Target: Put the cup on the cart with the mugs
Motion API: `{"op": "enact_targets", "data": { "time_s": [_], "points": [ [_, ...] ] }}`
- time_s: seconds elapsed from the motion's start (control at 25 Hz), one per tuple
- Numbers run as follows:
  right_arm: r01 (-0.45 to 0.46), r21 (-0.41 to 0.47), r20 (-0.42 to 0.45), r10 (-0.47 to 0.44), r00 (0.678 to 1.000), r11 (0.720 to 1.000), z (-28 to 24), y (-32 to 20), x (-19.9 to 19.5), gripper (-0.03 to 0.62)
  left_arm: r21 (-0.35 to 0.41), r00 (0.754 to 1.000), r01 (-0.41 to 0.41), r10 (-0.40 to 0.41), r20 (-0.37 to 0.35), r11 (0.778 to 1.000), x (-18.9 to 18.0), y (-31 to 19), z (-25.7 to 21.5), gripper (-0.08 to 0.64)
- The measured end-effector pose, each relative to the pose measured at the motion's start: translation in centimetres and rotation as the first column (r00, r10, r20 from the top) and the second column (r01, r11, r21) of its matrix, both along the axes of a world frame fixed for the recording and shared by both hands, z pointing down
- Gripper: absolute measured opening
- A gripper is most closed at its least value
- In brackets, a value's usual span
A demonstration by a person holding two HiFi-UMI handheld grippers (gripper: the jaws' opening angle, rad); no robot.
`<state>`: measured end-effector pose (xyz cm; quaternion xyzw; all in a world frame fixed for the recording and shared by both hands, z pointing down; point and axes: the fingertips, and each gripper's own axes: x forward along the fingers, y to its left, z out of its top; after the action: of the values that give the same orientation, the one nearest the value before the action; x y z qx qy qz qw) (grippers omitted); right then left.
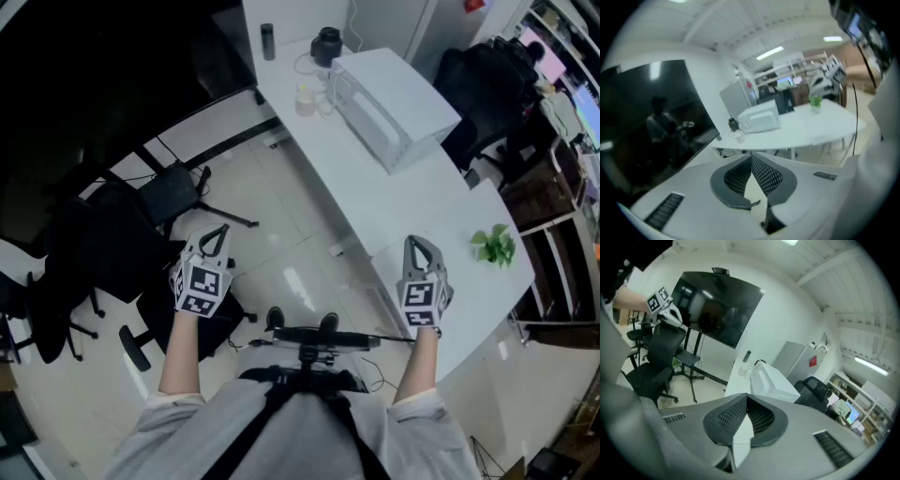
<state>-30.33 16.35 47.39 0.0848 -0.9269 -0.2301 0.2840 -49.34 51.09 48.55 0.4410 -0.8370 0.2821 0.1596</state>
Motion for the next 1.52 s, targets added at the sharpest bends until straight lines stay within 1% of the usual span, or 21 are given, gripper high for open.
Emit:
{"op": "enact_targets", "data": {
  "time_s": [0.04,0.08,0.12,0.16,0.2,0.24,0.28,0.32,0.4,0.44,0.48,0.52,0.64,0.72,0.88,0.96,1.08,1.2,1.32,1.4,1.52],
  "points": [
    [0.008,-0.035,0.018,-0.007,1.0,0.999,-0.1,0.7,-0.4,0.003,0.123,0.997,0.031,-0.022,-0.078,0.992,0.2,-0.2,-0.4,0.0],
    [0.015,-0.072,0.037,-0.013,0.999,0.997,-0.2,1.5,-0.9,0.003,0.235,0.987,0.078,-0.042,-0.155,0.969,0.3,-0.3,-0.7,0.0],
    [0.021,-0.117,0.057,-0.014,0.998,0.993,-0.3,2.4,-1.3,0.003,0.329,0.972,0.133,-0.059,-0.226,0.935,0.3,-0.2,-0.9,0.0],
    [0.022,-0.174,0.079,-0.008,0.997,0.985,-0.6,3.4,-1.8,0.003,0.4,0.955,0.188,-0.073,-0.286,0.897,0.3,0.0,-1.0,0.0],
    [0.023,-0.24,0.102,0.002,0.995,0.97,-0.8,4.4,-2.1,0.003,0.447,0.941,0.233,-0.084,-0.328,0.863,0.3,0.3,-1.0,0.0],
    [0.028,-0.313,0.125,0.012,0.992,0.949,-1.1,5.3,-2.5,0.003,0.474,0.932,0.261,-0.092,-0.351,0.841,0.3,0.6,-0.9,0.0],
    [0.036,-0.387,0.15,0.024,0.988,0.921,-1.2,6.1,-2.8,0.003,0.486,0.927,0.274,-0.095,-0.362,0.83,0.3,0.9,-0.8,0.0],
    [0.045,-0.455,0.177,0.04,0.983,0.889,-1.4,6.7,-3.2,0.003,0.489,0.926,0.278,-0.095,-0.367,0.827,0.3,1.1,-0.7,0.0],
    [0.058,-0.554,0.215,0.076,0.974,0.83,-1.8,7.6,-3.8,0.003,0.484,0.923,0.28,-0.094,-0.373,0.829,0.3,1.5,-0.4,0.0],
    [0.06,-0.582,0.225,0.089,0.97,0.811,-1.8,8.0,-4.1,0.003,0.482,0.923,0.279,-0.094,-0.373,0.831,0.2,1.7,-0.3,0.0],
    [0.062,-0.598,0.231,0.098,0.968,0.799,-1.8,8.2,-4.3,0.003,0.479,0.924,0.276,-0.093,-0.371,0.833,0.1,2.0,-0.2,0.0],
    [0.065,-0.603,0.237,0.101,0.966,0.795,-1.7,8.4,-4.5,0.003,0.477,0.926,0.271,-0.091,-0.366,0.836,0.0,2.1,-0.2,0.0],
    [0.064,-0.605,0.244,0.109,0.964,0.794,-1.5,9.1,-5.0,0.003,0.47,0.933,0.251,-0.082,-0.35,0.846,-0.5,2.6,-0.4,0.0],
    [0.062,-0.613,0.239,0.109,0.965,0.787,-1.2,9.9,-5.6,0.003,0.465,0.938,0.229,-0.066,-0.341,0.855,-0.8,2.6,-0.4,0.0],
    [0.07,-0.613,0.247,0.107,0.963,0.787,-0.6,11.3,-6.6,0.003,0.451,0.948,0.175,-0.026,-0.318,0.875,-1.3,2.4,-0.5,0.0],
    [0.069,-0.615,0.245,0.107,0.963,0.785,-0.7,12.1,-7.0,0.003,0.452,0.951,0.152,-0.006,-0.309,0.879,-1.6,2.2,-0.4,0.0],
    [0.069,-0.611,0.237,0.099,0.966,0.789,-0.9,12.7,-7.2,0.003,0.451,0.948,0.133,0.02,-0.319,0.883,-2.0,1.3,0.2,0.0],
    [0.071,-0.597,0.236,0.091,0.967,0.799,-0.7,11.9,-7.4,0.003,0.448,0.943,0.121,0.039,-0.332,0.886,-2.5,-0.2,0.7,0.0],
    [0.051,-0.599,0.225,0.107,0.969,0.799,-0.4,10.2,-8.2,0.003,0.452,0.939,0.112,0.054,-0.339,0.885,-3.3,-2.4,1.1,0.0],
    [0.046,-0.605,0.215,0.108,0.971,0.795,0.0,8.6,-9.2,0.003,0.445,0.94,0.115,0.047,-0.337,0.888,-4.2,-4.1,1.4,0.0],
    [0.068,-0.606,0.207,0.075,0.975,0.793,0.8,6.4,-11.1,0.003,0.44,0.943,0.133,0.023,-0.332,0.888,-5.5,-7.0,1.3,0.0]
  ]
}}
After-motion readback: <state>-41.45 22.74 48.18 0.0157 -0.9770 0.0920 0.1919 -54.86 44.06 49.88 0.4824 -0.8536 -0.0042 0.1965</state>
